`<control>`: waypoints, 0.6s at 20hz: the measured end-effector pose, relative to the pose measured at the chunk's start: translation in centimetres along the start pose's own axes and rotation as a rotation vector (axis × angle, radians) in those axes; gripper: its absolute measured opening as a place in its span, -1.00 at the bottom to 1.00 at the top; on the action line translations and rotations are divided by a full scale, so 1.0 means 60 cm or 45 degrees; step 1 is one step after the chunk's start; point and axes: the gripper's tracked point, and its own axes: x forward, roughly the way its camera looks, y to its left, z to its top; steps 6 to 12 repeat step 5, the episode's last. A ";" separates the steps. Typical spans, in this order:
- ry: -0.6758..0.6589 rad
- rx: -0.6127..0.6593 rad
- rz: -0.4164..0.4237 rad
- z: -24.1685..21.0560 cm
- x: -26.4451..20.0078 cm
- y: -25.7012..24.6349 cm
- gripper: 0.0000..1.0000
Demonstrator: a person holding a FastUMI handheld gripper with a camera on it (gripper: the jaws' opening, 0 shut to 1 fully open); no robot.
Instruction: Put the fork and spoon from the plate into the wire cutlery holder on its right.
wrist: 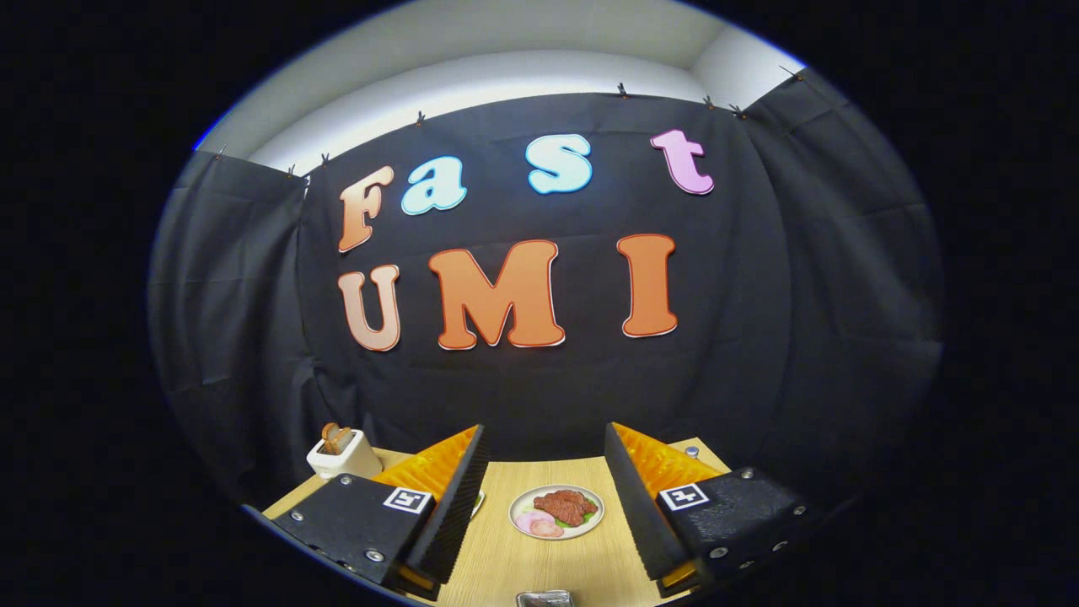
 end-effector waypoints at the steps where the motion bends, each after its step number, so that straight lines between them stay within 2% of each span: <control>1: 0.015 -0.013 0.006 -0.007 -0.002 0.002 0.66; 4: 0.028 -0.050 -0.026 -0.011 0.003 -0.013 0.67; 12: 0.034 -0.045 -0.025 -0.013 0.003 -0.011 0.67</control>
